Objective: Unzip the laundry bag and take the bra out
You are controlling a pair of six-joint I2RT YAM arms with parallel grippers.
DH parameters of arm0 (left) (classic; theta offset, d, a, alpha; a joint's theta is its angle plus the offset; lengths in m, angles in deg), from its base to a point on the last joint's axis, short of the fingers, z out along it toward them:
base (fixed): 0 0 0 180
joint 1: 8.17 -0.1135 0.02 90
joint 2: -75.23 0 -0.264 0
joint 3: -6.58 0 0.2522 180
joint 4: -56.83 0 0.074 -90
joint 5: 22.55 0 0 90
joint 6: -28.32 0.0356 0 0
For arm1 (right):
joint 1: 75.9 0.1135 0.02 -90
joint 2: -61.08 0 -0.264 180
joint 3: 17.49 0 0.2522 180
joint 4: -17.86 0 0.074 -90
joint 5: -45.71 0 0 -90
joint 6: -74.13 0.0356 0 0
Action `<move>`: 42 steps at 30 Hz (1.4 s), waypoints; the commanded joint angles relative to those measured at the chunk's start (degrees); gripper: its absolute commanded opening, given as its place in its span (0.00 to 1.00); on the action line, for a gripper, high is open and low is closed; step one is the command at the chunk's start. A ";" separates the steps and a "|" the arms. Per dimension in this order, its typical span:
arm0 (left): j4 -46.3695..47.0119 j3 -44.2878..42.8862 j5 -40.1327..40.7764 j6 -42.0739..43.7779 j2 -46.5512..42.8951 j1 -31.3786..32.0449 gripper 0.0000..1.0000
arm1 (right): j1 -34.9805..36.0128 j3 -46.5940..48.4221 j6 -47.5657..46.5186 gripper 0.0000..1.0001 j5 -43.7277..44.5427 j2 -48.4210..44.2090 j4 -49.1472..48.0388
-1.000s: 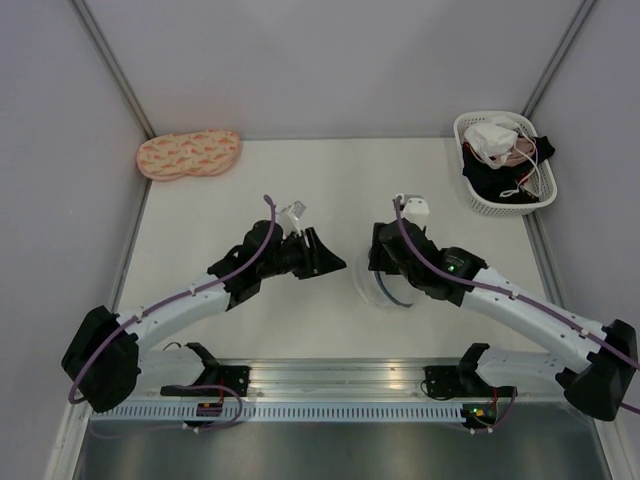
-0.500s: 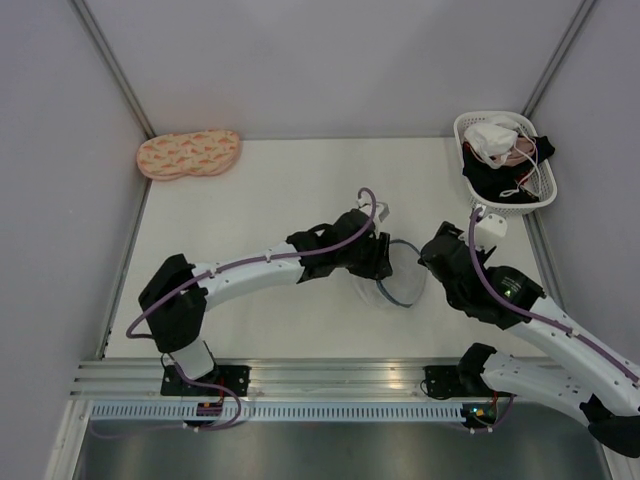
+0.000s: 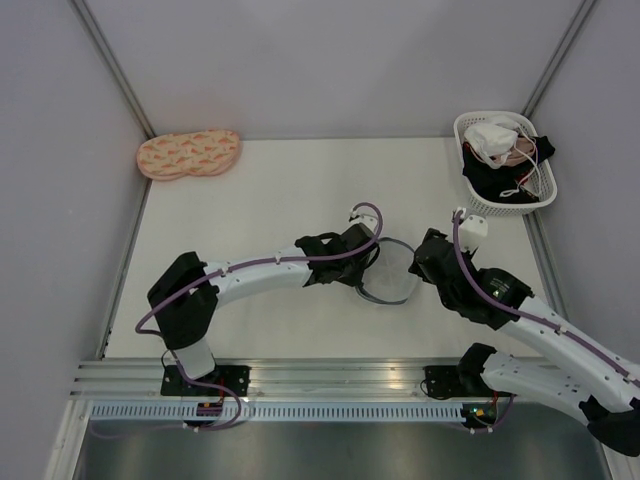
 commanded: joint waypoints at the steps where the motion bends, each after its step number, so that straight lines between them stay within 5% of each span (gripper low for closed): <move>1: -0.81 0.94 3.68 0.86 -5.01 0.06 0.02 | -0.04 -1.23 -3.09 0.61 -4.46 0.88 -4.76; 2: -0.81 1.38 3.77 0.59 -5.80 0.15 0.04 | -0.04 -1.49 -3.61 0.62 -5.07 1.14 -5.72; 3: -0.64 1.73 3.68 -0.11 -6.51 0.15 0.22 | 0.04 -1.50 -3.88 0.62 -5.95 1.93 -5.81; 6: -0.29 2.26 3.51 -0.90 -9.50 0.33 0.52 | -0.04 -1.76 -4.23 0.62 -6.66 3.25 -6.34; 8: -0.20 2.18 3.42 -0.82 -10.64 0.68 0.62 | -0.04 -1.93 -4.32 0.62 -6.84 3.26 -6.60; 15: -2.39 1.04 4.99 -0.02 -8.98 2.08 0.65 | -0.04 -1.50 -4.50 0.62 -6.22 3.96 -6.34; 22: -5.47 -0.63 11.15 0.76 -7.84 3.84 0.64 | -0.04 -1.58 -4.67 0.62 -5.78 3.96 -6.25; 24: -6.34 -0.81 12.29 1.20 -6.26 3.84 0.56 | -0.04 -1.58 -4.76 0.60 -5.96 4.31 -6.60; 25: -6.70 -0.99 12.73 1.21 -5.64 3.84 0.51 | -0.04 -1.67 -4.94 0.59 -6.22 4.40 -6.78; 26: -6.96 -1.08 13.43 1.12 -5.03 3.84 0.34 | -0.04 -1.67 -5.29 0.58 -6.40 4.66 -7.13; 29: -7.49 -0.55 13.87 0.15 -3.70 3.84 0.02 | -0.04 -2.37 -6.60 0.52 -9.11 4.75 -9.66; 35: -5.39 2.52 13.09 -1.43 -5.63 3.84 0.02 | -0.04 -4.74 -13.81 0.49 -26.24 10.09 -19.42; 42: 5.06 14.01 7.65 -5.12 -10.55 3.14 0.02 | -0.04 -7.38 -15.04 0.55 -33.20 14.94 -25.50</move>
